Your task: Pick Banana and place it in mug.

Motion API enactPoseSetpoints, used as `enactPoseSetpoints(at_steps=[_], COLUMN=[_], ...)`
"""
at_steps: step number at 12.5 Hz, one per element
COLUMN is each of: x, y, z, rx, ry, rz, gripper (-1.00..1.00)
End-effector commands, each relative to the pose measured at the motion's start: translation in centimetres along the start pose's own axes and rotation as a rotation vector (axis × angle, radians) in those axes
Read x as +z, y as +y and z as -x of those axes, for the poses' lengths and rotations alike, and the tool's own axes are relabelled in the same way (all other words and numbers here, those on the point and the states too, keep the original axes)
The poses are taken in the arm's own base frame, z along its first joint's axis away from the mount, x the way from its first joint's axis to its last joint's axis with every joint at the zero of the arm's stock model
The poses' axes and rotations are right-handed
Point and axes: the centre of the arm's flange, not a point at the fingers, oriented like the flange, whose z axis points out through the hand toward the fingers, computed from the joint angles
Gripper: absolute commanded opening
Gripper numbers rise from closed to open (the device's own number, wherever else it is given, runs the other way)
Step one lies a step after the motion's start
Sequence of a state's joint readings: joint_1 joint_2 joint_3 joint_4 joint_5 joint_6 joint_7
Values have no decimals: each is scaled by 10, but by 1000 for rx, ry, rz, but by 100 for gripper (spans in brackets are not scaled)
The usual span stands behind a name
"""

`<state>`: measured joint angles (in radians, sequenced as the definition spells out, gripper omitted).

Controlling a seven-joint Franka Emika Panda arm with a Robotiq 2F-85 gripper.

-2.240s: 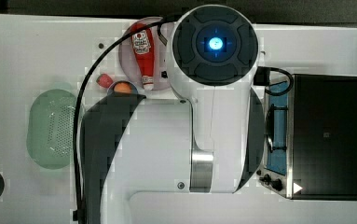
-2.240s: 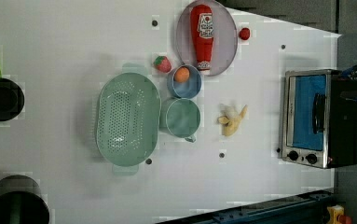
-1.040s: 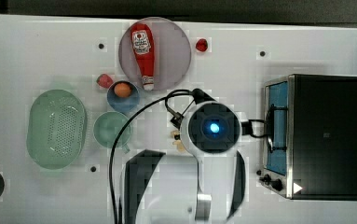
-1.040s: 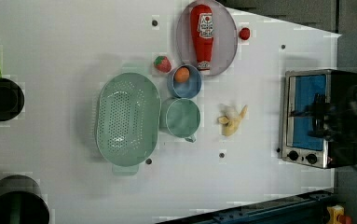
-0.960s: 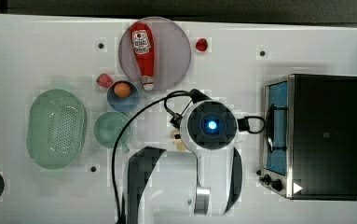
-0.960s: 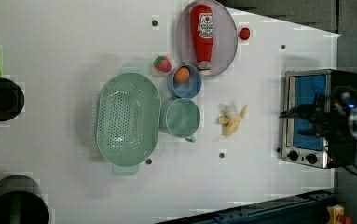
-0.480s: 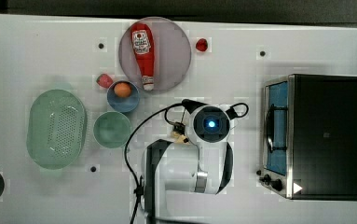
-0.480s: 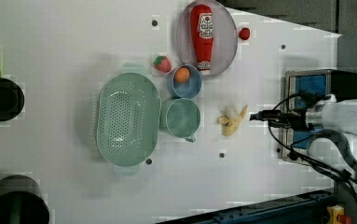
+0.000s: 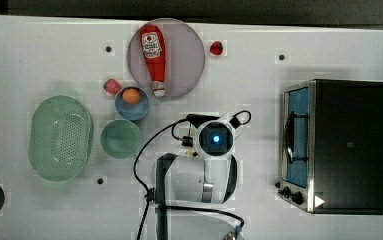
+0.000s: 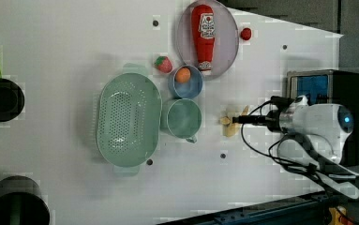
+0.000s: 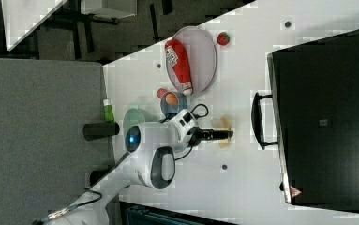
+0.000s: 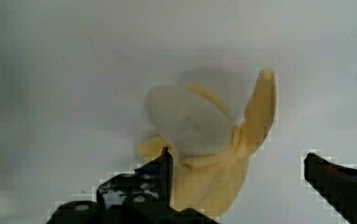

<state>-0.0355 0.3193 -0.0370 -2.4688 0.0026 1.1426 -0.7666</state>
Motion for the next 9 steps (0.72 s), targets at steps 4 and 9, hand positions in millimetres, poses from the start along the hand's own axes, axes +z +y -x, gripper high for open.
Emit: enactPoseSetpoints(at_steps=[4,9], x=[17,-12], y=[-2,1], z=[1,-4], rx=[-77,-64], ry=[4,49], rz=[6,4], gripper=[43,-46])
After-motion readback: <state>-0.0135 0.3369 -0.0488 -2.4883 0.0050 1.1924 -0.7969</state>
